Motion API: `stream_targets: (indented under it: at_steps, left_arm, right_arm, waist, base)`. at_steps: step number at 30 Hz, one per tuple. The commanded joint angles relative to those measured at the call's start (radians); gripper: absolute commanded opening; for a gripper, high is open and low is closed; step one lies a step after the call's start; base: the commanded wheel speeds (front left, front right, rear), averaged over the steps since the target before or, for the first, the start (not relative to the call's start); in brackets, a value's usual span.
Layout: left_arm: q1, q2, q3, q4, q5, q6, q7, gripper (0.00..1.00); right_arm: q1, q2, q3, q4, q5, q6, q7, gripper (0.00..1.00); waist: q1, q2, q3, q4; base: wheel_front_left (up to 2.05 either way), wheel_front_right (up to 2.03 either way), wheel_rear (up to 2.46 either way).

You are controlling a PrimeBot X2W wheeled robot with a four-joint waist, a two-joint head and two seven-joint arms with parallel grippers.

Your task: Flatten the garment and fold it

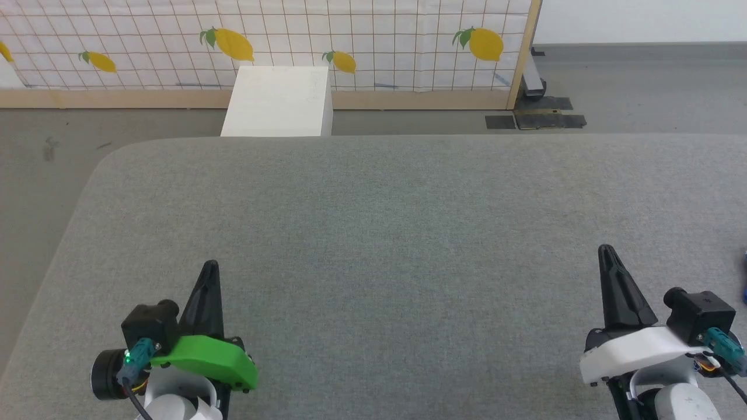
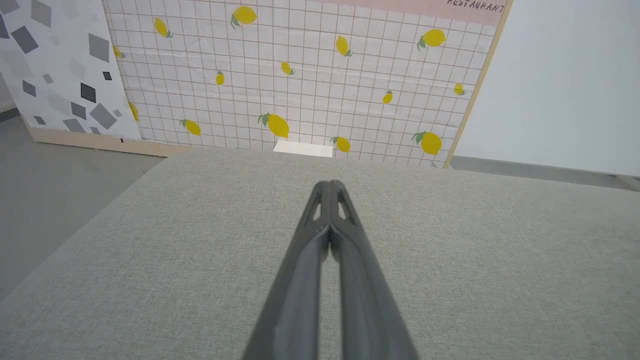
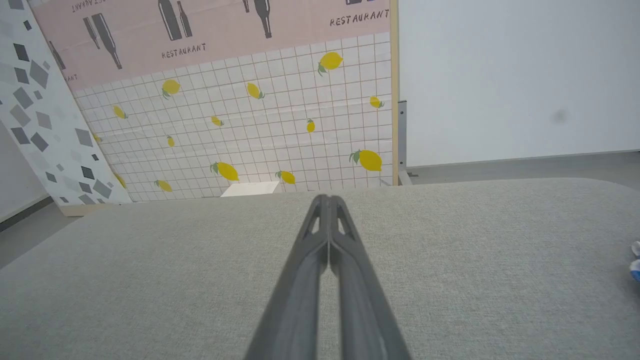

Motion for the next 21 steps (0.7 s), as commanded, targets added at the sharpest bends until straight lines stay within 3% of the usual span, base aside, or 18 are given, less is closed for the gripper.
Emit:
stream_targets:
  at_steps: [1, 21]
  left_arm:
    - [0.010, -0.008, 0.006, -0.007, 0.013, -0.007, 0.006, 0.00]
    - [0.021, -0.036, 0.038, -0.034, 0.079, -0.022, 0.045, 0.00]
  right_arm:
    - [0.008, 0.000, 0.003, -0.008, -0.012, 0.000, 0.004, 0.00]
    - [0.016, 0.001, 0.014, -0.039, -0.044, 0.000, 0.040, 0.00]
  waist:
    - [0.0000, 0.0000, 0.000, 0.000]
    - [0.0000, 0.0000, -0.001, -0.001]
  base:
    - [0.00, 0.00, 0.00]
    - [0.00, 0.00, 0.00]
